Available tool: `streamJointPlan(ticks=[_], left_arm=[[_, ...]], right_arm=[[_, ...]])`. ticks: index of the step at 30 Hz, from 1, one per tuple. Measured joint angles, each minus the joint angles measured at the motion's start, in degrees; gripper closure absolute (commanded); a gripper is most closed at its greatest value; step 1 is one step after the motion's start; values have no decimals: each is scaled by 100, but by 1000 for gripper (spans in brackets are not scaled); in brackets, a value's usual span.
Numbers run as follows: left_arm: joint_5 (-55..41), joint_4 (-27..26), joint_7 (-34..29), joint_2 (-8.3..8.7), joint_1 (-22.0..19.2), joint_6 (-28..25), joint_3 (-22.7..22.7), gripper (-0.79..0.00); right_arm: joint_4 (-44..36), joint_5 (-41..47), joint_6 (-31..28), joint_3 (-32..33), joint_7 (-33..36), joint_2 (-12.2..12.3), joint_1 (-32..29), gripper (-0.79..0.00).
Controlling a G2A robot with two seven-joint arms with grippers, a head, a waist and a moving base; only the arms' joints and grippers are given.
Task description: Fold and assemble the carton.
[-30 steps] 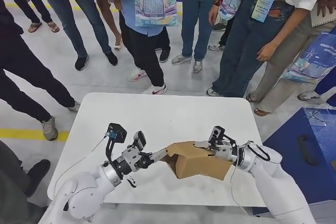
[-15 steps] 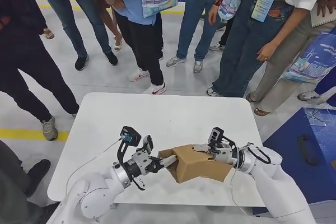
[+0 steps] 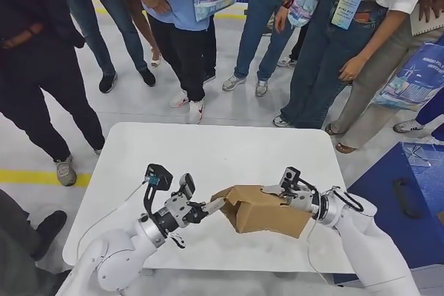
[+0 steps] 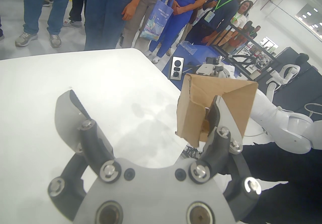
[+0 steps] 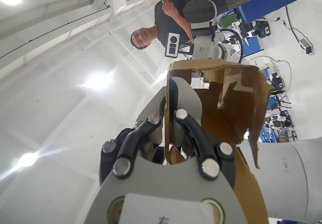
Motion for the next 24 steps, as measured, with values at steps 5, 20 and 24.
streamJointPlan(ticks=[5,20,24], left_arm=[[-81,-120,-86,41,228,-114,-214,-785],[94,291,-177,-15,-155,-74,312,-785],[65,208,-2,-4,-106,-176,190,-785]], right_arm=[[58,232,100,23,-124,-11,77,0],[-54,197,152,-113,-30,0,27,0],[46,315,198,-68,-102,1,74,0]])
